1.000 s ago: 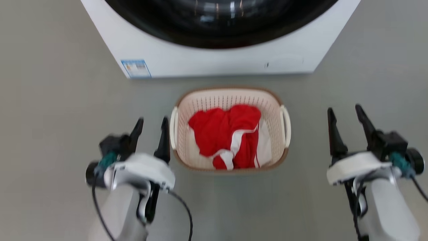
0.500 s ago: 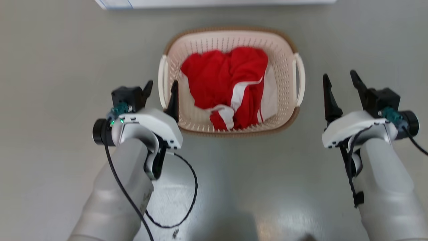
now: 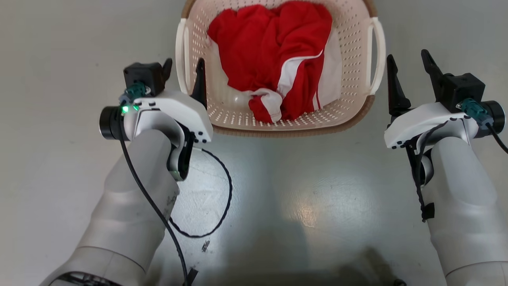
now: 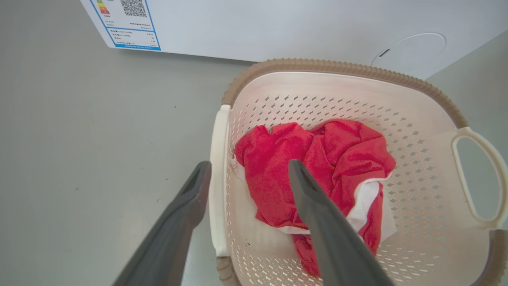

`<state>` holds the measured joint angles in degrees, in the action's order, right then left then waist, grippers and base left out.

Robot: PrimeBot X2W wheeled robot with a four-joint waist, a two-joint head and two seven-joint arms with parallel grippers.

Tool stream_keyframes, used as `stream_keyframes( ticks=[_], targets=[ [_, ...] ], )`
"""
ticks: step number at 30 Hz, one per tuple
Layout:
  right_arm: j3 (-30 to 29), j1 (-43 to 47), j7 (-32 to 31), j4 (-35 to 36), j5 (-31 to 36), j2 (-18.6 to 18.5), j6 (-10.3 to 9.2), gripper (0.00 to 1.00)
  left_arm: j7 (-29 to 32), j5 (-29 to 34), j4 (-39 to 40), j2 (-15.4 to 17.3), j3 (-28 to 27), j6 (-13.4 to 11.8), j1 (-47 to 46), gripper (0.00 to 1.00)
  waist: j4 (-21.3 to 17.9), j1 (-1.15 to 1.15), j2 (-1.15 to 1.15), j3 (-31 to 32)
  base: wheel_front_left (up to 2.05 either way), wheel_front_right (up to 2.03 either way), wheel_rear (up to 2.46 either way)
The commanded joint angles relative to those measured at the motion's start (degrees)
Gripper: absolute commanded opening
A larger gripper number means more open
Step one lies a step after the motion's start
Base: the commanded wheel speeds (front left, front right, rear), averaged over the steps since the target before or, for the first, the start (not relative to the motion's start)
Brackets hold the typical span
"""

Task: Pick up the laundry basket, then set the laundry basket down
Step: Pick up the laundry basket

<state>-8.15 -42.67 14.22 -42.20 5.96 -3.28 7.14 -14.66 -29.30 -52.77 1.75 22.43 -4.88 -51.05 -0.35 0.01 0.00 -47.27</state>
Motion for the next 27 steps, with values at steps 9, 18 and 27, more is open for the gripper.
stream_keyframes(
  ticks=[9,18,27],
  targets=[
    [-0.1,-1.8,0.8,1.0,0.1,0.4,0.35,1.0,-0.3,0.9,-0.1,1.1,-0.6,0.0,-4.0,1.0,0.1,0.0,0.0,-5.4,0.0,0.0,0.0],
    [1.8,-6.1,0.8,-2.4,-1.1,0.4,0.35,1.0,-0.3,0.0,-2.9,1.1,2.0,-1.3,-8.5,1.0,0.3,0.0,0.0,-9.5,0.0,0.0,0.0],
    [3.2,-10.4,0.8,-7.7,-1.5,0.4,0.35,1.0,-0.3,-0.8,-7.0,1.1,3.7,-1.2,-12.2,1.0,0.5,0.0,0.0,-10.9,0.0,0.0,0.0]
  ],
)
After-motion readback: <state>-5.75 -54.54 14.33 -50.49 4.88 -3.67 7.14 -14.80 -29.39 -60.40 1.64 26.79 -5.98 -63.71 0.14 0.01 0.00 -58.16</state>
